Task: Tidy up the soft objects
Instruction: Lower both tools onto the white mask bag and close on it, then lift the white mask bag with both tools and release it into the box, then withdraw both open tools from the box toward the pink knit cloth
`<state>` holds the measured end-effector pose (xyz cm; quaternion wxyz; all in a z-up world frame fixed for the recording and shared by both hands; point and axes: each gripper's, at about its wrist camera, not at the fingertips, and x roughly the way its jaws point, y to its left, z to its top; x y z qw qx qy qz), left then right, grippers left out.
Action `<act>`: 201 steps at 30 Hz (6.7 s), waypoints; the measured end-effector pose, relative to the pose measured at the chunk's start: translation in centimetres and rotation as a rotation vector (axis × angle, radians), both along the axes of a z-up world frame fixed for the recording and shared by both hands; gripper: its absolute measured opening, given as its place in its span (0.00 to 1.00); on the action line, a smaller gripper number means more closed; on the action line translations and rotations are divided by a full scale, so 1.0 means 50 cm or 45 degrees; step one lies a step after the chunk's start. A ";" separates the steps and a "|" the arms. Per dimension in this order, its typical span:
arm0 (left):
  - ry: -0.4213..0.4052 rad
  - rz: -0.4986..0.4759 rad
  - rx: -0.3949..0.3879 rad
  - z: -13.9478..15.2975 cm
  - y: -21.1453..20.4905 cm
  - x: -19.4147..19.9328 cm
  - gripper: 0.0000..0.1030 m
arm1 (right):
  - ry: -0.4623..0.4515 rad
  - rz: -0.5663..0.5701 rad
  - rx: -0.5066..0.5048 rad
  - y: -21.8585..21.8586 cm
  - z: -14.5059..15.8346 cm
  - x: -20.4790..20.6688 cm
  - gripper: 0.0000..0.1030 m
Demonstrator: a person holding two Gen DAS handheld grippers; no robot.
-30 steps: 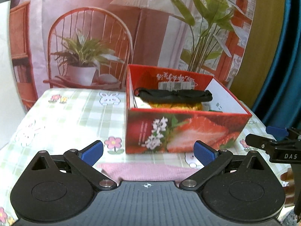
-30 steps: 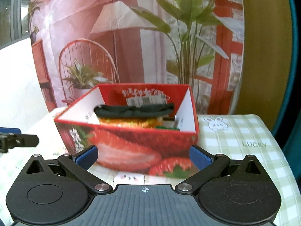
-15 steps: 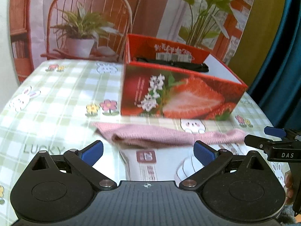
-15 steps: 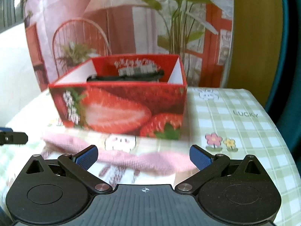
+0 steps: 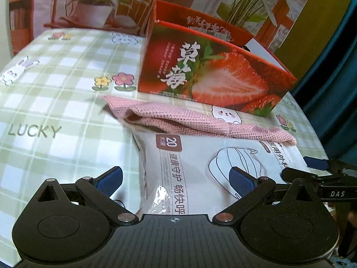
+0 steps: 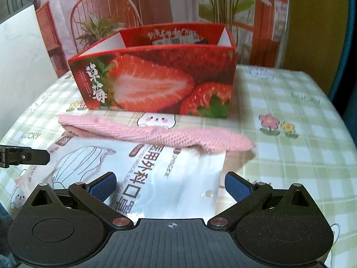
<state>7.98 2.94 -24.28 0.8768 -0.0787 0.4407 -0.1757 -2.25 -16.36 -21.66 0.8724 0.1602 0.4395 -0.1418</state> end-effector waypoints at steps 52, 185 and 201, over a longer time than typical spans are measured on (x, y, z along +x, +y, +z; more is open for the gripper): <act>0.091 0.003 -0.226 -0.044 0.038 0.049 0.74 | 0.063 0.428 0.167 -0.029 -0.036 0.103 0.68; -0.308 -0.224 0.190 0.219 -0.164 0.358 0.54 | -0.130 0.147 -0.144 -0.236 0.079 0.387 0.30; -0.436 -0.057 0.166 0.194 -0.076 0.173 0.98 | -0.394 0.030 -0.197 -0.166 0.147 0.173 1.00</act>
